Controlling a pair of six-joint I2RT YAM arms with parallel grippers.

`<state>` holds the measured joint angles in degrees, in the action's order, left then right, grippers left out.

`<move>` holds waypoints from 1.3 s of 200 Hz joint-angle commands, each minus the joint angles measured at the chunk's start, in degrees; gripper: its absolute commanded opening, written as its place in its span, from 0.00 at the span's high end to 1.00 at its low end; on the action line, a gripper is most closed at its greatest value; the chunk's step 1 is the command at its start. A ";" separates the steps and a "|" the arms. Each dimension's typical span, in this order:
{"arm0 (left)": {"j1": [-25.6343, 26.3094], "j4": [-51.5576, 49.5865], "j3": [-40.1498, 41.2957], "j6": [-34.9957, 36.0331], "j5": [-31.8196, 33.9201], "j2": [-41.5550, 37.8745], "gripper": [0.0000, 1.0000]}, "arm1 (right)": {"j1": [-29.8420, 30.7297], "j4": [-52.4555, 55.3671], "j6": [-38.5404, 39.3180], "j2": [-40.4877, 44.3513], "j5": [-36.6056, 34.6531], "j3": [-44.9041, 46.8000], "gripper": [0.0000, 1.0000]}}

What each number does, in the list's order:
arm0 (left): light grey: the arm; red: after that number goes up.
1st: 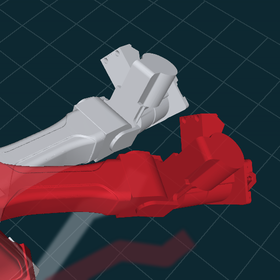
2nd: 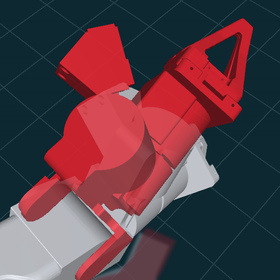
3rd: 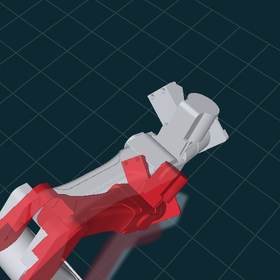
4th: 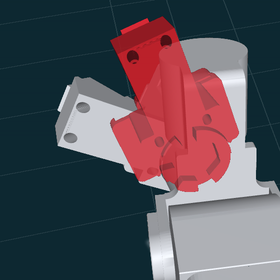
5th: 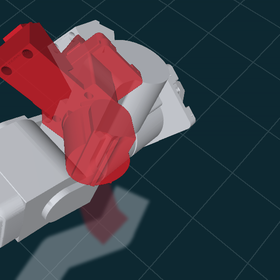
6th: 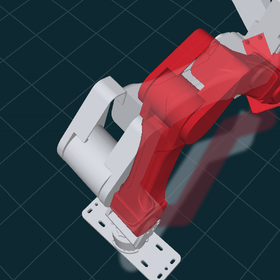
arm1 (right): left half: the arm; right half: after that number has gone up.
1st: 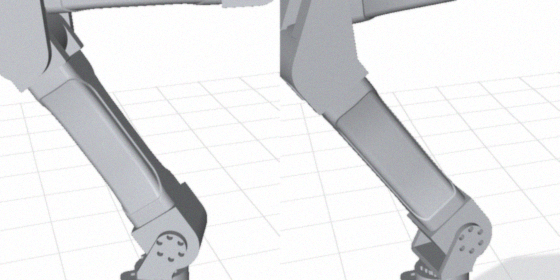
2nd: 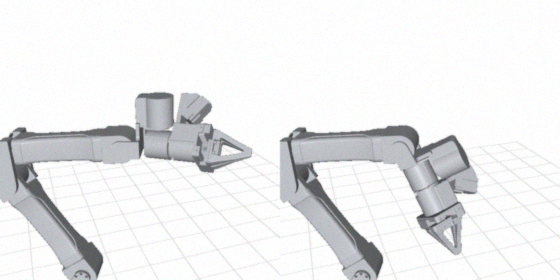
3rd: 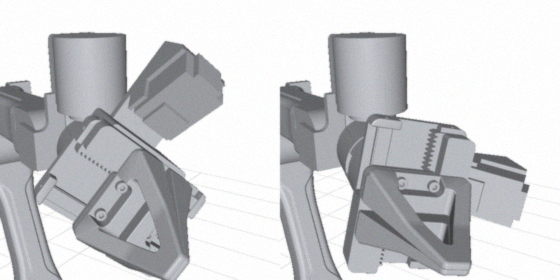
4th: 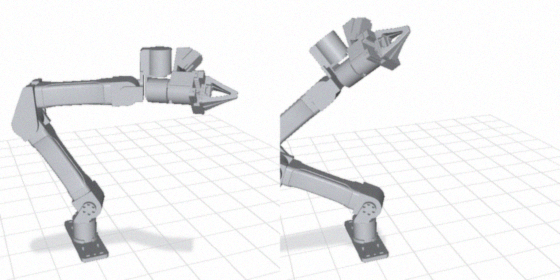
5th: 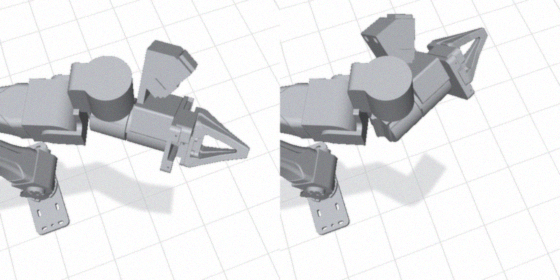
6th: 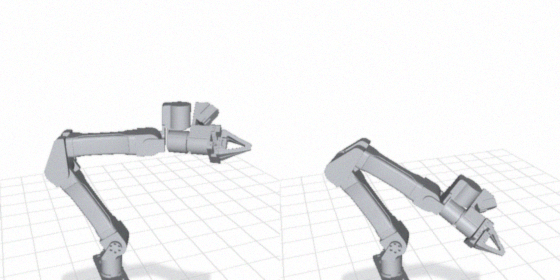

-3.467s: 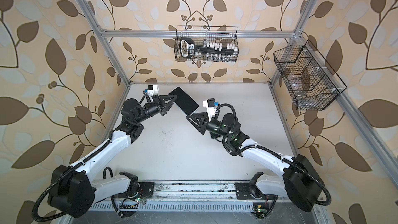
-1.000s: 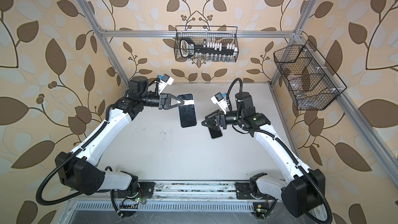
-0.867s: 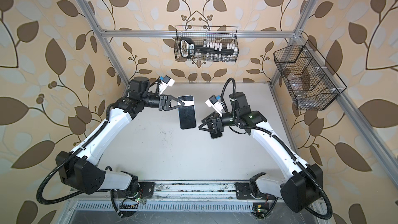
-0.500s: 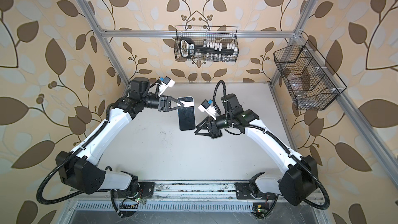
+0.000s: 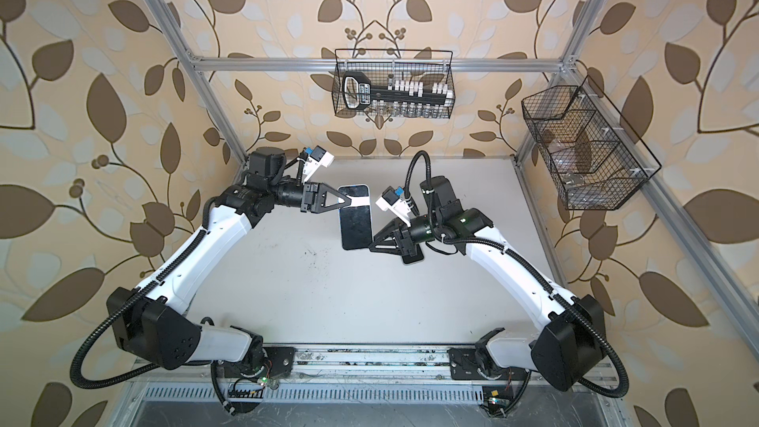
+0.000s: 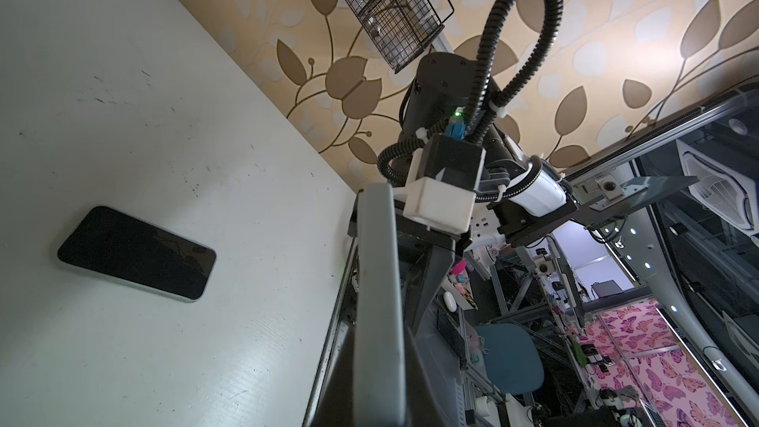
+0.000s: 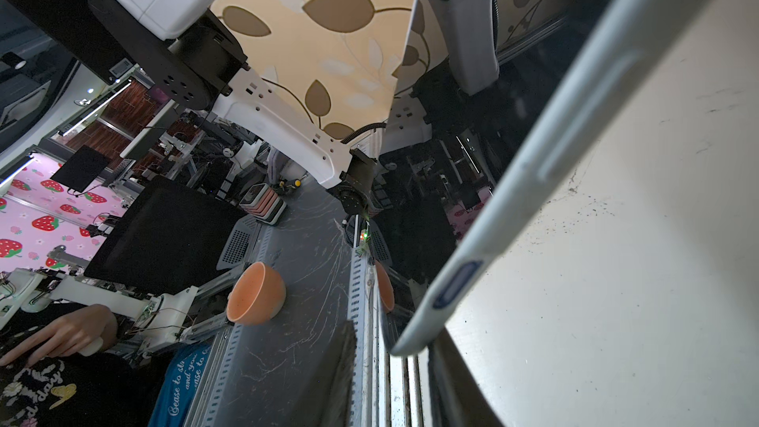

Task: Take the phone out of the phone case
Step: Remove the phone case from the phone.

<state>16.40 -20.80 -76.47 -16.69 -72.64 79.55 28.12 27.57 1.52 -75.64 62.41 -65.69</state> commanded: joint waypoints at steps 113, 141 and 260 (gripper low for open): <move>-0.49 5.97 -1.32 -3.15 -4.20 0.42 1.00 | -0.52 1.83 5.84 1.23 9.09 -0.84 0.88; -0.47 8.94 -0.56 -5.84 -3.82 0.87 1.00 | -0.76 1.52 6.43 1.78 11.50 -0.73 0.89; 0.91 26.99 4.37 -20.64 -2.47 2.45 1.00 | 1.82 -5.48 5.34 1.82 17.28 -1.28 0.91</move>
<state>16.95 1.61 -71.90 -34.81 -80.38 80.77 27.29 27.11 3.22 -75.40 72.84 -65.69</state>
